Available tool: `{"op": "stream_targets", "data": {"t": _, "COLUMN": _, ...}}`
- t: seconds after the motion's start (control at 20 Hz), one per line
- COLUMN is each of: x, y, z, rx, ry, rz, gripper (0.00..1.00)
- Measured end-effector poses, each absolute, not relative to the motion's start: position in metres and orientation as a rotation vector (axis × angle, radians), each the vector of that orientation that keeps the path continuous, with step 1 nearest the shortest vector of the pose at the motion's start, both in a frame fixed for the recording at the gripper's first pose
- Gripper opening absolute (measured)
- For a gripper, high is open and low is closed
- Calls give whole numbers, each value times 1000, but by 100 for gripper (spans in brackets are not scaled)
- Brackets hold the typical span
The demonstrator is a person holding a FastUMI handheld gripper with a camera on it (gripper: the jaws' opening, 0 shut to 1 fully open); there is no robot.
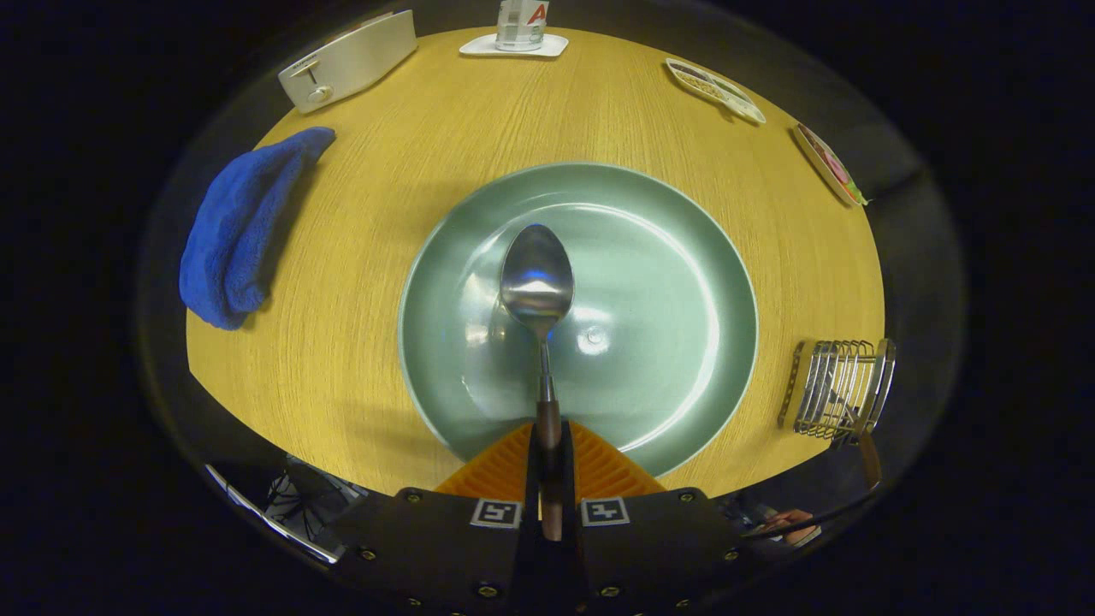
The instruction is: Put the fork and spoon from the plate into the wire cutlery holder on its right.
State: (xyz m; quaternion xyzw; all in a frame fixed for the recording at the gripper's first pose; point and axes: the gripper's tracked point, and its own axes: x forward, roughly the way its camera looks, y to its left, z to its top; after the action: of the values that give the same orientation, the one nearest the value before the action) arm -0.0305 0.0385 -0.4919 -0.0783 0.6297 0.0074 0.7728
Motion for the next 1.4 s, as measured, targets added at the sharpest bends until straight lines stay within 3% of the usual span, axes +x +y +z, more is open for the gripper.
{"op": "stream_targets", "data": {"t": 0.1, "x": -29, "y": 40, "z": -489, "rx": -165, "ry": 1348, "rz": 22, "gripper": 11}}
{"op": "stream_targets", "data": {"t": 0.15, "x": -30, "y": 39, "z": -487, "rx": -171, "ry": 1342, "rz": 21, "gripper": 3}}
{"op": "stream_targets", "data": {"t": 0.75, "x": -8, "y": 17, "z": -432, "rx": -192, "ry": 1212, "rz": -120, "gripper": 3}}
{"op": "stream_targets", "data": {"t": 1.4, "x": -35, "y": -94, "z": -357, "rx": -104, "ry": 1178, "rz": -438, "gripper": 4}}
